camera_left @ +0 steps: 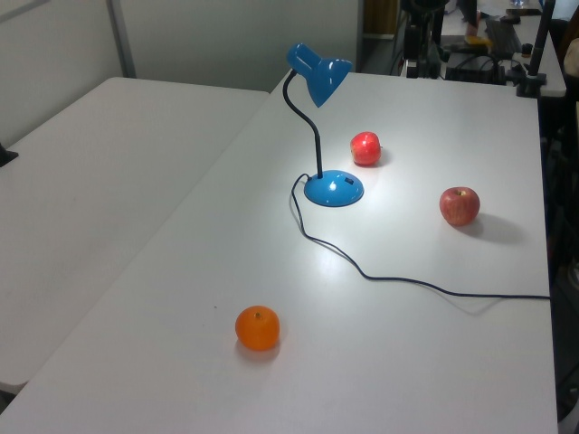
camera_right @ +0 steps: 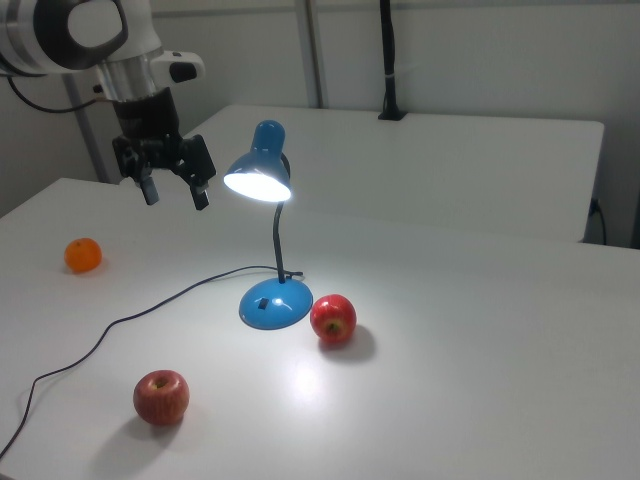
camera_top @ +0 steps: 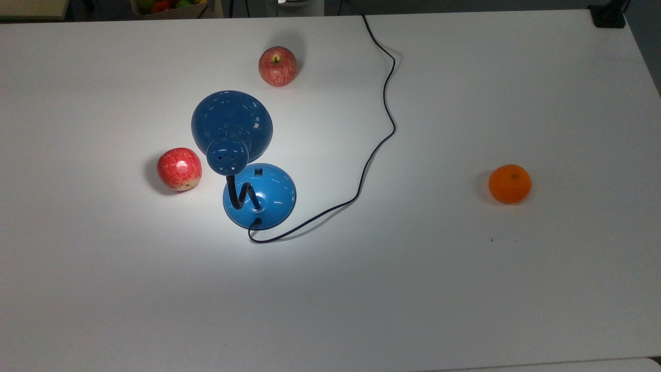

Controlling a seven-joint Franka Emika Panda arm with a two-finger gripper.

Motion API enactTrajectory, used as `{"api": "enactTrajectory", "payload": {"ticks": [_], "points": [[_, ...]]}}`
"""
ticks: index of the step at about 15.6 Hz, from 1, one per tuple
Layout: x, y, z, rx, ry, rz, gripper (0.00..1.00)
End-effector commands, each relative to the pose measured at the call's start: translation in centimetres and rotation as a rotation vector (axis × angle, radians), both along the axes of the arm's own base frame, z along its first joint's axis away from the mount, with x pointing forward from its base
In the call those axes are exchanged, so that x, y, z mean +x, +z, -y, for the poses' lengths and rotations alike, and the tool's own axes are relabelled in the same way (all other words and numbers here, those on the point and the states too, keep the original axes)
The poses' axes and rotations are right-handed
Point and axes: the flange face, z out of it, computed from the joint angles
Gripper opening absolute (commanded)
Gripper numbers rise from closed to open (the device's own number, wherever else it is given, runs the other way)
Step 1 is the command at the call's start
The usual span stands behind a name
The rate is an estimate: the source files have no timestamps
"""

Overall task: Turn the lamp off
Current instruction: 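Move the gripper toward the blue lamp's round base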

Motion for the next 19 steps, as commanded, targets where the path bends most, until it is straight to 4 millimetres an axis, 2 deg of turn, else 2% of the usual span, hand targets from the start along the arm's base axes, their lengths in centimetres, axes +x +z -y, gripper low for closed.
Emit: {"api": "enactTrajectory", "payload": {"ticks": [1,12,14,15,16,17,19], "points": [[0.12,0.46,0.06,0.017,-0.019,-0.008,1.0],[0.31,0.13,0.12,0.018,-0.02,-0.013,1.0],[0.32,0.14,0.03,0.018,-0.018,-0.012,0.97],[0.31,0.13,0.04,0.018,-0.018,-0.013,0.93],[0.32,0.14,0.03,0.018,-0.018,-0.012,0.82],[0.39,0.01,0.01,0.02,-0.018,-0.012,0.69],[0.44,-0.01,-0.07,0.02,-0.014,-0.012,0.32]]}}
